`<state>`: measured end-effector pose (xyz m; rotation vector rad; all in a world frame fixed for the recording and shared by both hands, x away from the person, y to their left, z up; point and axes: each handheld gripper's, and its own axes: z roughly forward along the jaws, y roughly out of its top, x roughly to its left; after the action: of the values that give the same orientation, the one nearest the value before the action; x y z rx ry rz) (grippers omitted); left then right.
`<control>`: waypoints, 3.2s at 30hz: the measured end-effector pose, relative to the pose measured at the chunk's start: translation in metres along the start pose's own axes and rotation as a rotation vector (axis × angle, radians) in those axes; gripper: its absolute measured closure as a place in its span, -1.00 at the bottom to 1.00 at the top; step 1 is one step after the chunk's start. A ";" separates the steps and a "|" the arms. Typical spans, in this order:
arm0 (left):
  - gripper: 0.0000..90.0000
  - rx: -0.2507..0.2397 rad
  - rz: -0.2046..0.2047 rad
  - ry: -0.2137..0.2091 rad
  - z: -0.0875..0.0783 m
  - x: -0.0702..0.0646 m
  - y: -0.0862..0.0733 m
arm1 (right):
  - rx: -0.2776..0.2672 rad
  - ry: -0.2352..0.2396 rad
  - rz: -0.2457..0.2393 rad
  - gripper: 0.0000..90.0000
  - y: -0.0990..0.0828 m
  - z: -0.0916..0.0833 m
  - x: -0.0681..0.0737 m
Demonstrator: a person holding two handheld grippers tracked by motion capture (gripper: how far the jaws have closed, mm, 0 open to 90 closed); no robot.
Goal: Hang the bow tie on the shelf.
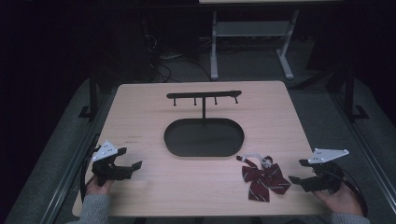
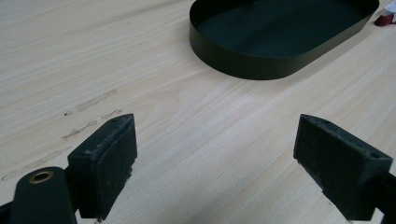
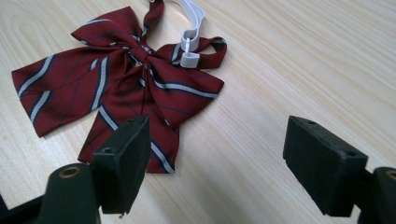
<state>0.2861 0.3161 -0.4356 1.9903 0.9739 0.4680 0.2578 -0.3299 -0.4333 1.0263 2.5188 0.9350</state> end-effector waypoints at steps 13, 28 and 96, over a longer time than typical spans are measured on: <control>-0.71 0.000 0.003 -0.002 0.000 -0.001 0.000 | 0.046 0.031 -0.021 -0.37 0.020 0.003 0.006; -0.71 -0.008 0.007 -0.005 0.000 -0.002 0.001 | 0.045 0.097 -0.074 -0.23 0.051 0.020 0.009; -0.71 -0.004 0.005 -0.006 0.001 -0.001 0.001 | 0.311 0.062 -0.144 0.39 0.106 0.107 0.007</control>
<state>0.2865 0.3144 -0.4351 1.9895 0.9642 0.4664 0.3577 -0.2172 -0.4453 0.8923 2.8080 0.5545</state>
